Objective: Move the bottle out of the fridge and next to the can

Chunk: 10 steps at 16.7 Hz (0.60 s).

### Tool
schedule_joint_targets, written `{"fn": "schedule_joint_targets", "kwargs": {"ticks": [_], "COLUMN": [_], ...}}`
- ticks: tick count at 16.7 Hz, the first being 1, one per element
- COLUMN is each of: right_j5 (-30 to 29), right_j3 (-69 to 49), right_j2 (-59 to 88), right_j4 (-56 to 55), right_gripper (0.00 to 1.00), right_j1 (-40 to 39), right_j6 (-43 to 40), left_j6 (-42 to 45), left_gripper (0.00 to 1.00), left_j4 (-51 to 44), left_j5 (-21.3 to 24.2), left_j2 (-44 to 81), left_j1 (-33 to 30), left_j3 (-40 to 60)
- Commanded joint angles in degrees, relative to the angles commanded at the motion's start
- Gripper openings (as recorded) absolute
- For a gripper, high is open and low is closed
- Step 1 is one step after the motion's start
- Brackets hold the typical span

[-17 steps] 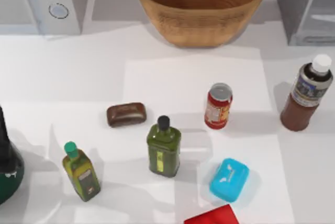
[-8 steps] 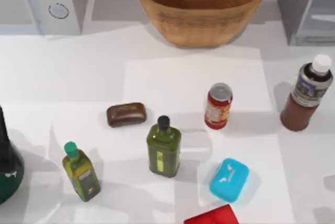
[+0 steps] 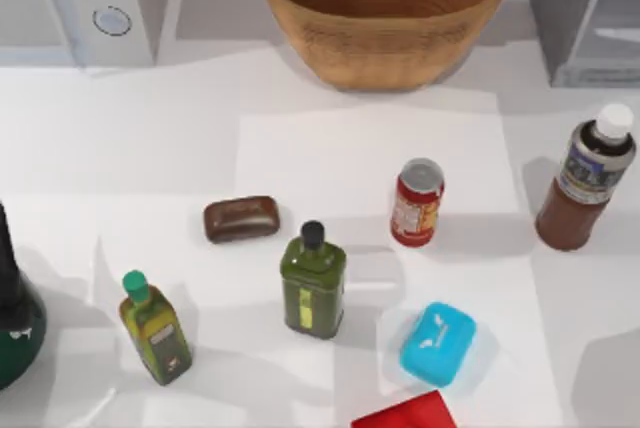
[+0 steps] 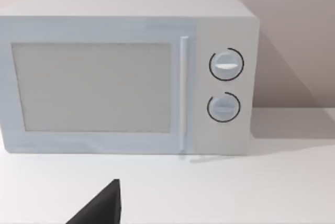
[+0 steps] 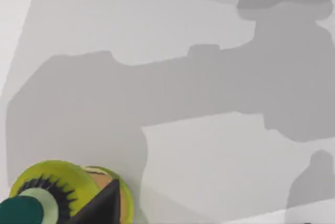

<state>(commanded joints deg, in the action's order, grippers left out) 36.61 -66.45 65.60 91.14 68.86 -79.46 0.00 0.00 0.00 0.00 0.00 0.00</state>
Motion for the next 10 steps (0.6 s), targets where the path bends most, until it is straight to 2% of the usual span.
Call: {"fn": "schedule_joint_targets", "kwargs": {"ticks": [5, 7, 10], "right_j5": [11.19, 14.38, 17.23], "right_j3": [-6.9, -8.62, -10.05], "right_j2": [26.12, 32.78, 38.22], "right_j4": [-2.69, -4.03, -5.38], "right_gripper": [1.0, 1.0, 1.0], "right_j1": [22.96, 29.13, 34.31], "right_j6": [-25.9, -32.46, -37.78], "left_j6": [0.0, 0.0, 0.0], "left_gripper": [1.0, 1.0, 1.0], "left_j4": [0.0, 0.0, 0.0], "left_j5": [0.0, 0.0, 0.0], "left_j2": [0.0, 0.0, 0.0], "left_j1": [0.0, 0.0, 0.0], "left_j3": [0.0, 0.0, 0.0]}}
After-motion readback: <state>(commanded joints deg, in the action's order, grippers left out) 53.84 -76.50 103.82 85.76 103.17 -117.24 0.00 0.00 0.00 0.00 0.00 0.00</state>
